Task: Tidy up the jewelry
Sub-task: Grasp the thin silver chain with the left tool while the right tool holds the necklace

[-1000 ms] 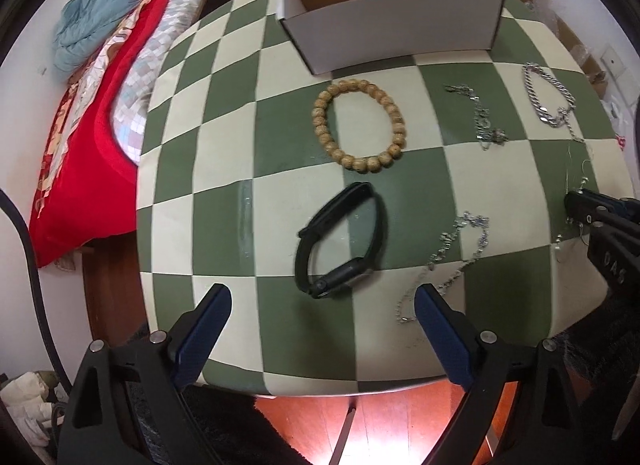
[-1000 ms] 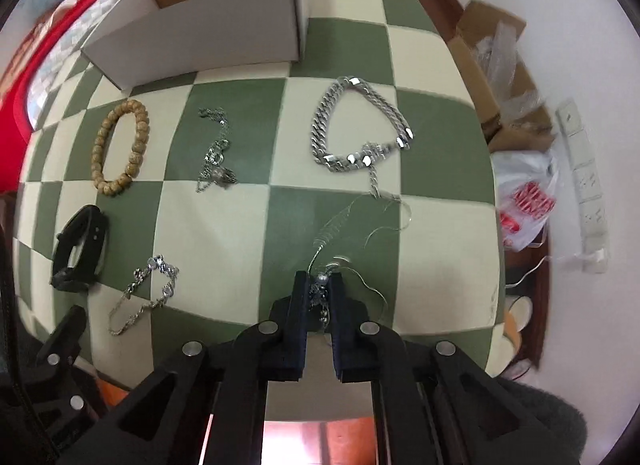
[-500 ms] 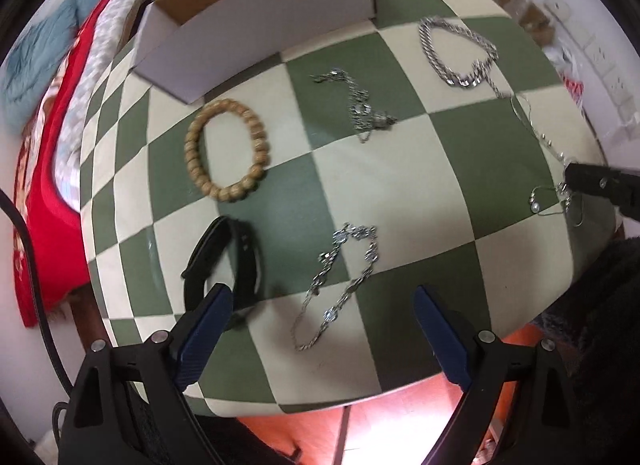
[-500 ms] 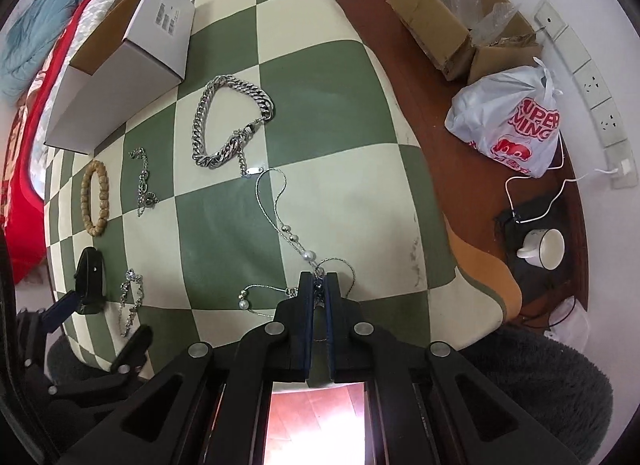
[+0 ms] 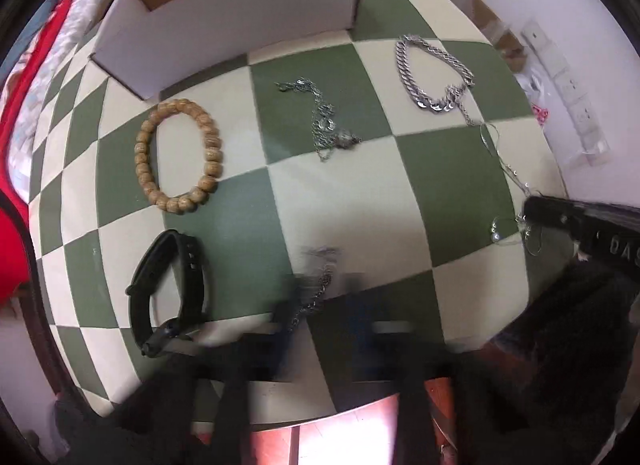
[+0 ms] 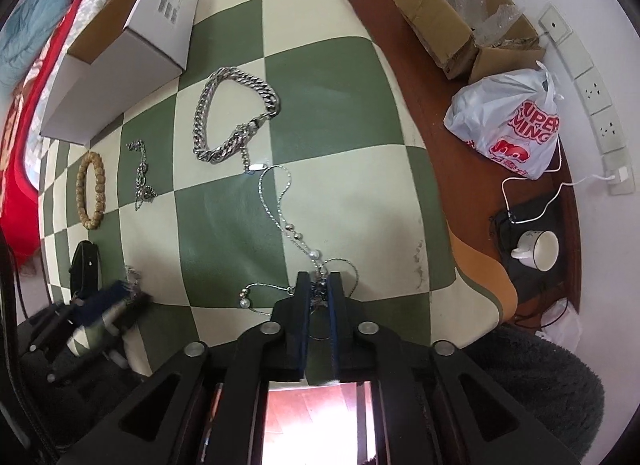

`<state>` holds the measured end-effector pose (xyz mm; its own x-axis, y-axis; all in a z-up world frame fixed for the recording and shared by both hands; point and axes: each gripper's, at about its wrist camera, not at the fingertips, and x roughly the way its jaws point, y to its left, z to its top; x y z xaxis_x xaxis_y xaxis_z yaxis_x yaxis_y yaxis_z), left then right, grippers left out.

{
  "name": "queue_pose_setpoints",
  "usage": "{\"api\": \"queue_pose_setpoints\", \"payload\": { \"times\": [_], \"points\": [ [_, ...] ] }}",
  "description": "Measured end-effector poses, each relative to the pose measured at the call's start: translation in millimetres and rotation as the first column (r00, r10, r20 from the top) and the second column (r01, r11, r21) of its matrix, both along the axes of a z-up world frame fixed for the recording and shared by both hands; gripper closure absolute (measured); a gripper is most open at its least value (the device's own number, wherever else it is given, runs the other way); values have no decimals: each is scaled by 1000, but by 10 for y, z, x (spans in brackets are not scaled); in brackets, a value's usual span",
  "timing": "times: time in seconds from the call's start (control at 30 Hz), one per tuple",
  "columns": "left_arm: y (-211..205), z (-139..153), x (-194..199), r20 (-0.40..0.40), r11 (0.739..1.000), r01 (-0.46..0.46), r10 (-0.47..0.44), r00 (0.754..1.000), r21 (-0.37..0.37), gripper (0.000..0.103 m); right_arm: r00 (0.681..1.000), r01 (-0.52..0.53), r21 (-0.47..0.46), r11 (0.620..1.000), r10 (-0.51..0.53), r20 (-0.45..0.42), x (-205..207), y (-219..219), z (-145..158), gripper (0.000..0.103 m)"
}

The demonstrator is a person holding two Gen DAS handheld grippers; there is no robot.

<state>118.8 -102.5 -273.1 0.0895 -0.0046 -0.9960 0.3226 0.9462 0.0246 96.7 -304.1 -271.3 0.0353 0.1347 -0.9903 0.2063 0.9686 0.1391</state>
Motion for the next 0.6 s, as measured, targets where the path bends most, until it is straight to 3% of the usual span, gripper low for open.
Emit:
{"api": "queue_pose_setpoints", "payload": {
  "times": [0.13, 0.17, 0.2, 0.6],
  "points": [
    [3, 37, -11, 3, 1000, 13, -13, 1000, 14, 101, 998, -62, -75, 995, 62, -2, 12, 167, 17, 88],
    [21, 66, -19, -1, 1000, 7, -7, 1000, 1, 101, 998, -69, -79, 995, 69, 4, 5, 194, 16, 97],
    [43, 86, -11, -3, 1000, -1, 1, 1000, -7, 101, 998, -67, -80, 995, 68, 12, -9, 217, 21, 98],
    [574, 886, 119, 136, 993, -82, 93, 986, -80, 101, 989, 18, 106, 994, -33, 142, -111, 285, 533, 100]
  ]
}}
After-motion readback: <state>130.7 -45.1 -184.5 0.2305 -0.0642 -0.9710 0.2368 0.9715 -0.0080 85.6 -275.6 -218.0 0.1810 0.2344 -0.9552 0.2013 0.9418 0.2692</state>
